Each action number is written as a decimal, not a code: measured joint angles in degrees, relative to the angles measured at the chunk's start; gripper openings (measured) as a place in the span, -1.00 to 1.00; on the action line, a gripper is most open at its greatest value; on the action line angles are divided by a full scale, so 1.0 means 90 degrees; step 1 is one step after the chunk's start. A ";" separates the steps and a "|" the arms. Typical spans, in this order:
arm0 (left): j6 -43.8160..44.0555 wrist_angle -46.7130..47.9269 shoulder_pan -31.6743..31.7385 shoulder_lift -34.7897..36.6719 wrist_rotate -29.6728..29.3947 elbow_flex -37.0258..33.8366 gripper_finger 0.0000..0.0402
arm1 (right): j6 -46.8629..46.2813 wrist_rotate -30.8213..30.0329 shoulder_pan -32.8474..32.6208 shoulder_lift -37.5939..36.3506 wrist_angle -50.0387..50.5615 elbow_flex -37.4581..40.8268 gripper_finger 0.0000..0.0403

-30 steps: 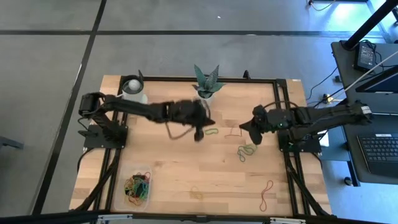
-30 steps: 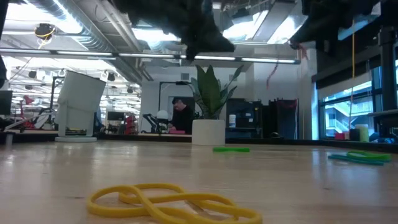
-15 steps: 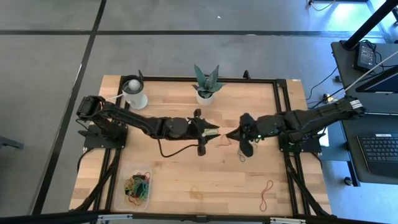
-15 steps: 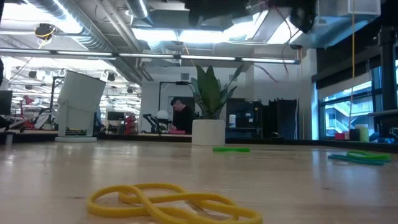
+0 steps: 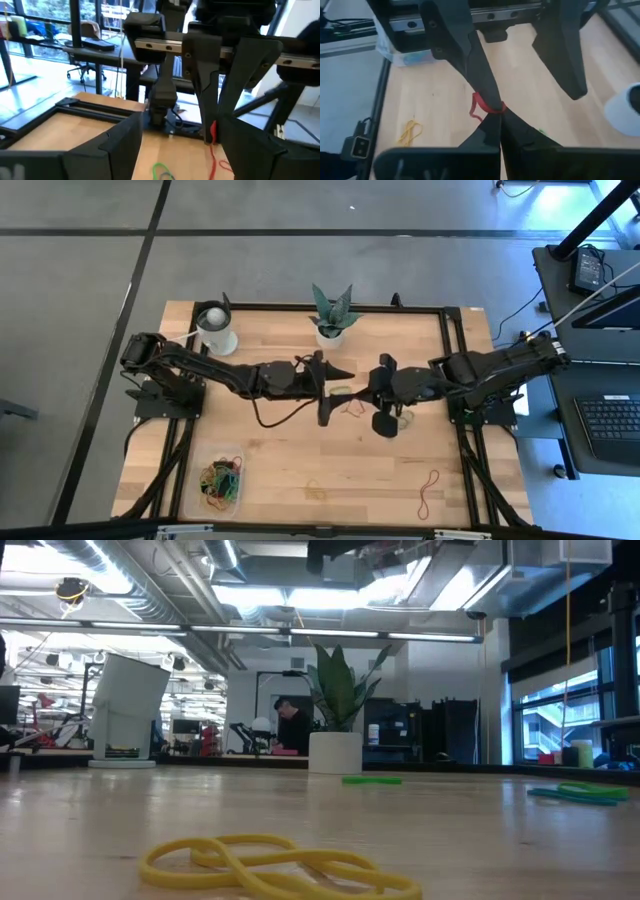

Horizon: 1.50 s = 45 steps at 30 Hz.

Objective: Pick and place rubber bands into bin
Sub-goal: Put the red rubber band into the transparent bin

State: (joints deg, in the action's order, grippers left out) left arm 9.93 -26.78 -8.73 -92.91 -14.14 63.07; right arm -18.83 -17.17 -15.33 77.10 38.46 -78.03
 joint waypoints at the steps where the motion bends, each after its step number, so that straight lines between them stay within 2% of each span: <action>1: 0.0002 -0.0001 0.0000 -0.0004 -0.0039 0.0000 0.25 | 0.0002 -0.0072 0.0000 0.0005 0.0065 -0.0049 -1.00; 6: -0.0179 -0.0115 0.0013 0.0027 -0.0565 -0.0007 0.25 | -0.0201 -0.0121 0.0035 0.0013 0.0402 -0.0074 -1.00; 10: -0.0609 -0.0297 0.0049 0.0138 -0.0532 -0.0019 0.25 | -0.0390 -0.0137 0.0048 -0.0001 0.0571 -0.0036 -1.00; 17: -0.0523 -0.0191 0.0096 0.0132 -0.0324 -0.0017 0.25 | -0.0341 -0.0060 0.0092 0.0000 0.0561 -0.0026 -1.00; 22: -0.0336 -0.0027 0.0109 0.0134 -0.0106 -0.0018 0.25 | -0.0026 -0.0352 0.0145 0.0000 0.0159 -0.0023 -1.00; 33: -0.0017 0.0435 0.0134 0.0126 -0.0152 -0.0019 0.22 | 0.0624 -0.0371 0.0236 0.0000 -0.0877 -0.0015 -1.00; 39: 0.0108 0.0438 0.0166 0.0122 -0.0146 -0.0017 -0.19 | 0.0494 -0.0364 0.0236 0.0000 -0.0871 -0.0013 -1.00; 45: 0.0255 0.0442 0.0192 0.0122 0.0061 -0.0019 -0.81 | 0.0449 -0.0355 0.0233 0.0000 -0.0847 -0.0008 -1.00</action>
State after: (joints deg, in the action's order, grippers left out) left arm 12.23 -22.81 -7.01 -91.81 -13.59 62.90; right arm -14.79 -20.37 -13.23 77.10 30.83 -78.11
